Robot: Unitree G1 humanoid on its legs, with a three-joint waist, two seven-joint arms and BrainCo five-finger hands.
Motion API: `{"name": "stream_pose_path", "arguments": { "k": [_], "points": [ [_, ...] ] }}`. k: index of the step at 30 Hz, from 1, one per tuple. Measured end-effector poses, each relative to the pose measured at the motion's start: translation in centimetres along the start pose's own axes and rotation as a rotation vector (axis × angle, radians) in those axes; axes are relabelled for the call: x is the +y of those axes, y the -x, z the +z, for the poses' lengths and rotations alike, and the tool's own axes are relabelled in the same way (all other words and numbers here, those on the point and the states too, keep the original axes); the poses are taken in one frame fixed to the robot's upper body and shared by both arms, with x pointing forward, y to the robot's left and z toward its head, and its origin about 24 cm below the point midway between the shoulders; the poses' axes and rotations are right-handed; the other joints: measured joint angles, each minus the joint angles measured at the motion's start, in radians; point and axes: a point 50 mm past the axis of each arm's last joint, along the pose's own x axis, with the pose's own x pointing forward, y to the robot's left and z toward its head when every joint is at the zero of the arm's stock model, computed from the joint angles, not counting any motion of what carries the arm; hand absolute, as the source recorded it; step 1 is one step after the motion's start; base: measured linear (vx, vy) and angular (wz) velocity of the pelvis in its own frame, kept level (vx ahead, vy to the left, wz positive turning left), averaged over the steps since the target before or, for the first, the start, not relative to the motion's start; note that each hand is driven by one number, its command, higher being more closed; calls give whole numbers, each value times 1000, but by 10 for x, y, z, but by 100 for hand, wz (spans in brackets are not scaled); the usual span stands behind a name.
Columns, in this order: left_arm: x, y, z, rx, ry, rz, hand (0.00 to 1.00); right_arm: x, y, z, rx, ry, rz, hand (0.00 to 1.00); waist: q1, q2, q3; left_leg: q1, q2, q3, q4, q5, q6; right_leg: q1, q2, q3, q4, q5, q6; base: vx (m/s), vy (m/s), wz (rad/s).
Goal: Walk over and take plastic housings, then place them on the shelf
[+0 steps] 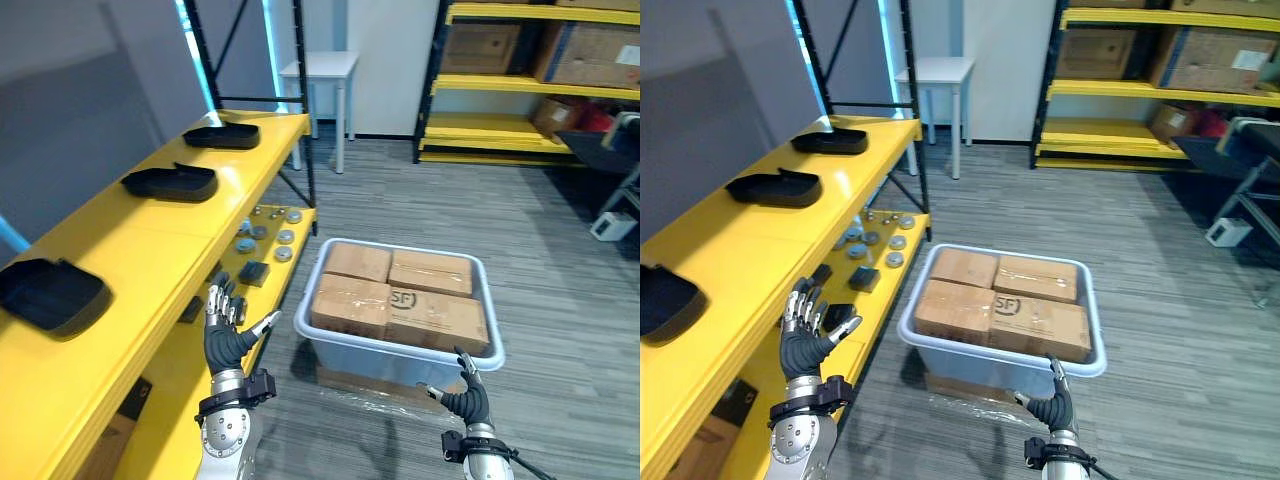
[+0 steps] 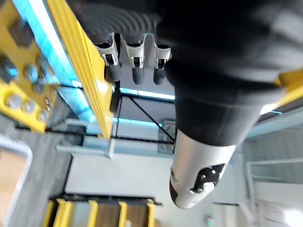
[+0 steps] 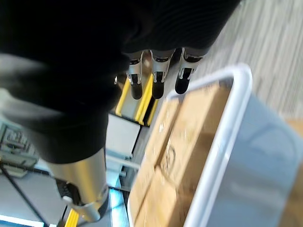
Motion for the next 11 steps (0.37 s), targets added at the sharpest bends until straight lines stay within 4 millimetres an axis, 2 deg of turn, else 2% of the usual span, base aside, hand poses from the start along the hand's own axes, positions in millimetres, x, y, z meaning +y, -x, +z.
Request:
{"name": "stream_pose_path", "arguments": {
  "k": [3,5,7,8,10,11],
  "points": [
    [6,-1,-13,58,23,11,0,-9,0,-11,49,-40,-3,0,-3,4,-5,16,5,-6,-6,18,-16,9,6,-9,-1,0,0,82,-39,-5],
    [13,3,-44,189,-17,23,0,-13,4,-35,158,-67,-13,0,-5,7,-8,39,-12,-15,-14,27,-12,44,-8,-20,-12,-2,2,75,43,23],
    [29,16,-94,419,-111,28,0,-16,8,-73,355,-126,-45,0,-13,10,-9,59,-33,-35,-39,32,-19,71,-25,-46,-20,-8,11,41,67,33],
    [34,21,-105,483,-132,30,0,-16,10,-82,404,-140,-58,0,-13,10,-8,59,-36,-36,-45,33,-20,70,-28,-48,-20,-8,11,13,72,22],
    [62,54,-147,755,-240,55,0,-18,22,-110,570,-174,-98,0,-13,9,-7,65,-46,-40,-60,37,-20,76,-40,-63,-25,-8,11,12,58,12],
    [70,65,-155,823,-265,66,0,-18,27,-117,614,-182,-107,0,-13,9,-7,71,-49,-40,-63,37,-20,82,-42,-64,-27,-8,11,9,24,5]
  ]
}}
